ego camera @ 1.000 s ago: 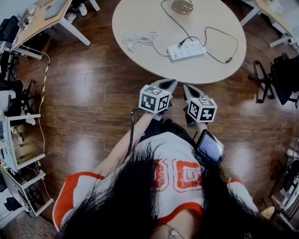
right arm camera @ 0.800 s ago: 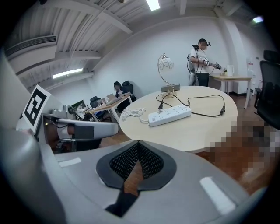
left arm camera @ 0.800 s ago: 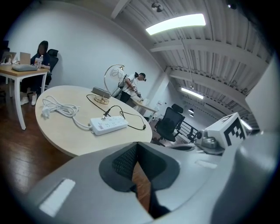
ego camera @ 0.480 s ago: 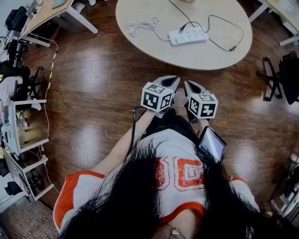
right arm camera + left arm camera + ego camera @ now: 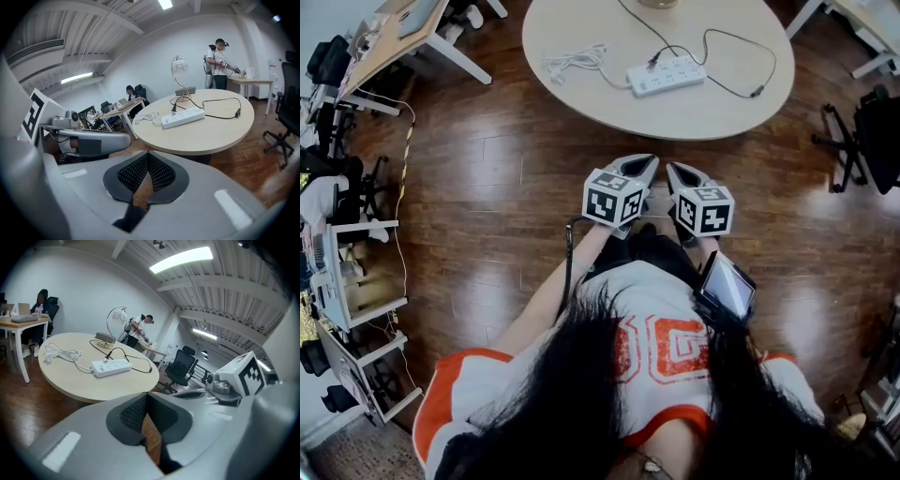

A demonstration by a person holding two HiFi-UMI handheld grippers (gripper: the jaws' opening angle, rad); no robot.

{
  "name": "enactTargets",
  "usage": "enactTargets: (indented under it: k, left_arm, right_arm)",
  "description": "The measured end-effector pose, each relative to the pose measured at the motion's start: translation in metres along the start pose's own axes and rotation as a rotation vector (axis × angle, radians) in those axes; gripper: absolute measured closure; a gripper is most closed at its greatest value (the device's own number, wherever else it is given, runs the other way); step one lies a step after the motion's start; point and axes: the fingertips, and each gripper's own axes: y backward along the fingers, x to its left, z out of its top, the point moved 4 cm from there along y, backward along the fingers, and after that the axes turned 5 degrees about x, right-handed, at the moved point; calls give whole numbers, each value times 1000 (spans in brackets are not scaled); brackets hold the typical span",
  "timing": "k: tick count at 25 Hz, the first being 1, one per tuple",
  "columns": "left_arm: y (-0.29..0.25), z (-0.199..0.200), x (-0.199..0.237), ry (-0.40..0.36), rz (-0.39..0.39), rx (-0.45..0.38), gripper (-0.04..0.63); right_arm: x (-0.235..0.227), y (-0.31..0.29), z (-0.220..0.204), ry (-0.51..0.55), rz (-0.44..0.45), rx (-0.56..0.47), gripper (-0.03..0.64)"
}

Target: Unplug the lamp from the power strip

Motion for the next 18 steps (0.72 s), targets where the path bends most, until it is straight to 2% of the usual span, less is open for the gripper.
enactTargets:
  k: [18]
  left_arm:
    - [27,2,28,-9,-48,8,595]
  right_arm:
    - [33,-16,12,-14,-48,-11,617]
